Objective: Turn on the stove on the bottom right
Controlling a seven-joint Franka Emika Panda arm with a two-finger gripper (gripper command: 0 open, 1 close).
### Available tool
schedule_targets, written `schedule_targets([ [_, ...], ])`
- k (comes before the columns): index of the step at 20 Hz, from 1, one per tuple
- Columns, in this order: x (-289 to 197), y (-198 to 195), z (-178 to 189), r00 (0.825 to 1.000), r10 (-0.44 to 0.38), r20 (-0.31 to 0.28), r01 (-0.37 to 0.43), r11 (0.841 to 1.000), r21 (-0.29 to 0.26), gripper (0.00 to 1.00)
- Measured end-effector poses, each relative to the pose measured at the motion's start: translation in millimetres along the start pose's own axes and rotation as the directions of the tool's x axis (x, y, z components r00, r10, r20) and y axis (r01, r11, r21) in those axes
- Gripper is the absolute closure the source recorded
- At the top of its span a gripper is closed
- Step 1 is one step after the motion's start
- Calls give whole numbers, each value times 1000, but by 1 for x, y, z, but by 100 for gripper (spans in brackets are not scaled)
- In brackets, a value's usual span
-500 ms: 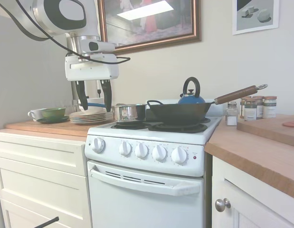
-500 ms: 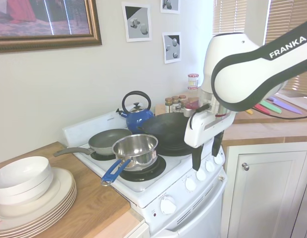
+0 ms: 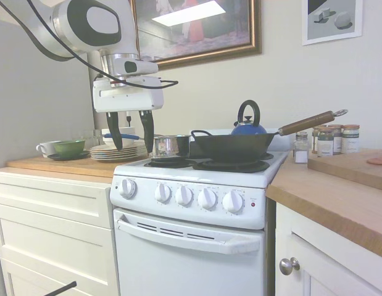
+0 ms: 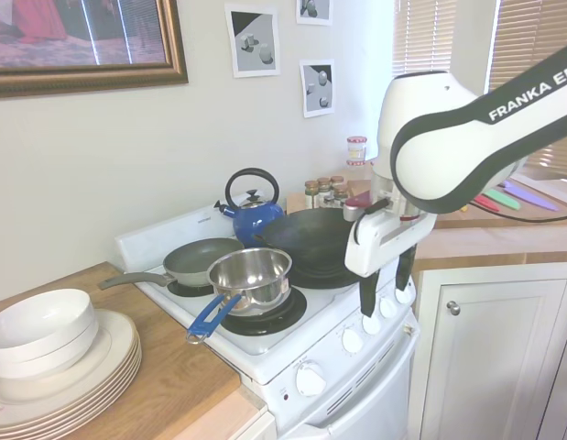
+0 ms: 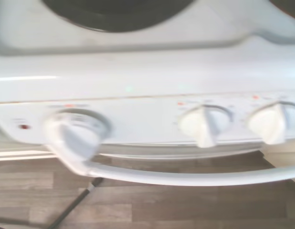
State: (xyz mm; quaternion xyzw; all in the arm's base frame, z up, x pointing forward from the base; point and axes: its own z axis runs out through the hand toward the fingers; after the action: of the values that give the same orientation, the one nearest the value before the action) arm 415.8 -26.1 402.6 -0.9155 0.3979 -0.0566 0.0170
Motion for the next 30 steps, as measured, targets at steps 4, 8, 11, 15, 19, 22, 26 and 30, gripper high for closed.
schedule_targets([
  [4,18,15,18,1000,4,14,-4,1000,-22,0],
  [8,38,31,33,1000,16,20,-15,999,-41,100],
  [11,52,34,41,1000,5,27,-4,999,-45,100],
  [15,68,38,51,1000,-9,-3,9,998,-66,100],
  [19,82,51,60,1000,6,-19,-8,997,-81,100],
  [22,89,59,66,1000,16,-24,-18,996,-88,100],
  [26,95,65,74,999,22,-42,-26,994,-103,100],
  [30,102,71,77,997,41,-70,-49,992,-118,100],
])
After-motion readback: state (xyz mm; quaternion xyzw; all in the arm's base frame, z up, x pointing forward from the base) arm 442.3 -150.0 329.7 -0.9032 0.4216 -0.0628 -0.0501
